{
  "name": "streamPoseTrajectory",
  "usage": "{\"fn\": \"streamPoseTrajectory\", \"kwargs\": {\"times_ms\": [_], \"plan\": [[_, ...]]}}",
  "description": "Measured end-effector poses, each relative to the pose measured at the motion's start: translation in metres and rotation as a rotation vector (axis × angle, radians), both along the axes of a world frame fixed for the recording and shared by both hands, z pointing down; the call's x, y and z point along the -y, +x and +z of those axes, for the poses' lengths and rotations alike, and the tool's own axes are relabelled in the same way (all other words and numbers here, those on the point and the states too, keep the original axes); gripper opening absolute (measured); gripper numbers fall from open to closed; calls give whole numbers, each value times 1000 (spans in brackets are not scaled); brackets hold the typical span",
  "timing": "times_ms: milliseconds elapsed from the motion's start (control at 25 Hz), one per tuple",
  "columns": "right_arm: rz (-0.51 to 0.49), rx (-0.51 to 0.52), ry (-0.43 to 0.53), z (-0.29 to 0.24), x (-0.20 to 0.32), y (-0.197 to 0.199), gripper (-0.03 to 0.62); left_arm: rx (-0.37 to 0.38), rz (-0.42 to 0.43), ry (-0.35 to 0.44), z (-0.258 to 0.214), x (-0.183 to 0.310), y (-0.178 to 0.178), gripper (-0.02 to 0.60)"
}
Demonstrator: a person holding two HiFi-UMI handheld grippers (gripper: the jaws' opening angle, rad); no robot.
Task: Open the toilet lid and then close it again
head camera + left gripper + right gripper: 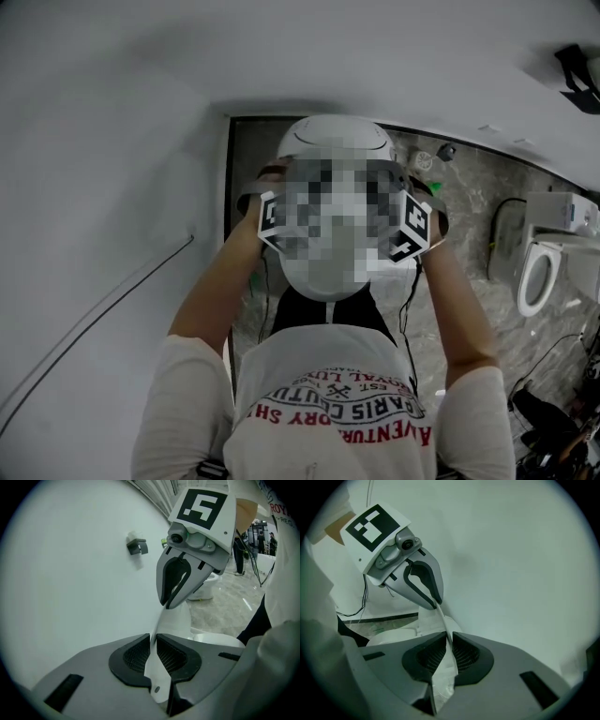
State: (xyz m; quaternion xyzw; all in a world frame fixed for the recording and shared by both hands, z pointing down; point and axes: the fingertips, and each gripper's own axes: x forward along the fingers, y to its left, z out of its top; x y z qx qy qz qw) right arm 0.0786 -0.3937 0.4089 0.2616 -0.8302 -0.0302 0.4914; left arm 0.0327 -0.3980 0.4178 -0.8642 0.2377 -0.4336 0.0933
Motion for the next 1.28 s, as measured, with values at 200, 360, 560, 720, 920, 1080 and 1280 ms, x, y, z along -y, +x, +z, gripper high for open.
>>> {"fn": "streamPoseTrajectory", "kwargs": {"times_ms": [200,360,560,720,920,1080,1280], "plan": [[-5,-21,6,-4,-38,0,44,-28,8,6,-6,-38,0,51],[-28,-38,-1,-5,-76,-2,42,-25,46,10,-6,-76,-2,48],[-94,-73,-2,4,-131,-5,38,-5,65,-16,1,-129,-4,48],[-148,-78,-23,13,-172,-7,38,-4,53,-18,10,-169,-5,49],[-223,-104,-36,37,-235,-11,38,-7,20,-33,34,-231,-9,60],[-268,-140,-17,63,-278,-13,38,21,15,12,58,-273,-12,62],[-284,-153,-4,97,-317,-23,39,25,10,58,91,-312,-22,64]]}}
